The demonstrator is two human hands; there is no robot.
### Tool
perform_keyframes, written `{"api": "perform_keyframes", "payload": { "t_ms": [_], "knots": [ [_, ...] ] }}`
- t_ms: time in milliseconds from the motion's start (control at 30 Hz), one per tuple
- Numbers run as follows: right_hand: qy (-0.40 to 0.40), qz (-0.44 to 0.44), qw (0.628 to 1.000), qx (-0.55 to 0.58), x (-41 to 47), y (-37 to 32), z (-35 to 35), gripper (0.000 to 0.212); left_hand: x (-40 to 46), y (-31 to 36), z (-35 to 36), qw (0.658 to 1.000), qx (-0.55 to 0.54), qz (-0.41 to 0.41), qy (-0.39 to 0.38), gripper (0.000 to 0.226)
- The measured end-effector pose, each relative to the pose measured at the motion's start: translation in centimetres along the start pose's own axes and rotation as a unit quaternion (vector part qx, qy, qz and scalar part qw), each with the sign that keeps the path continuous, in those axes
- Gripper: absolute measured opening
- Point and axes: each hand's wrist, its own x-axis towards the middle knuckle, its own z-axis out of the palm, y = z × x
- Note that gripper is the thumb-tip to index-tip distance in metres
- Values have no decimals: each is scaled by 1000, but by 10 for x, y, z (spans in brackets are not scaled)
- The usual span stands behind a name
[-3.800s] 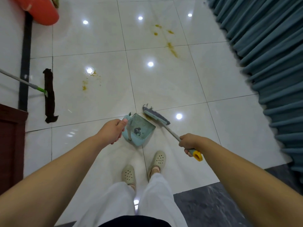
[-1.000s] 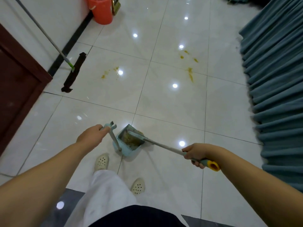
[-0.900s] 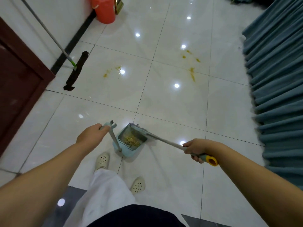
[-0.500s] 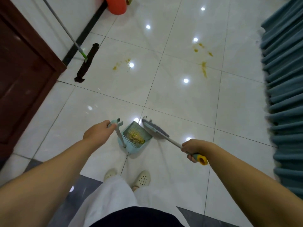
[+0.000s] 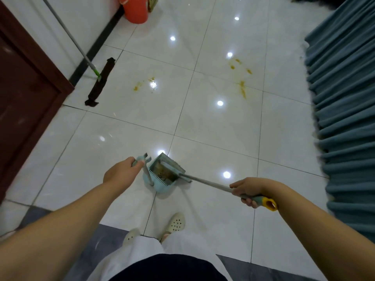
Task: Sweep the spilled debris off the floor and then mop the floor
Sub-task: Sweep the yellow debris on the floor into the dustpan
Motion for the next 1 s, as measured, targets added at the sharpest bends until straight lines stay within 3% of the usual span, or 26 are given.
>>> {"api": "perform_keyframes", "payload": {
  "t_ms": [333,700,1000],
  "knots": [
    [59,-6,996,74,17,-22,28,36,-7,-34,-15,999,22,11,30,52],
    [-12,39,998,46,8,-8,106,39,-6,-65,-17,999,8,28,-26,47],
    [37,22,998,42,-14,5,109,34,-17,-82,-25,999,-6,41,-9,50]
  ]
}}
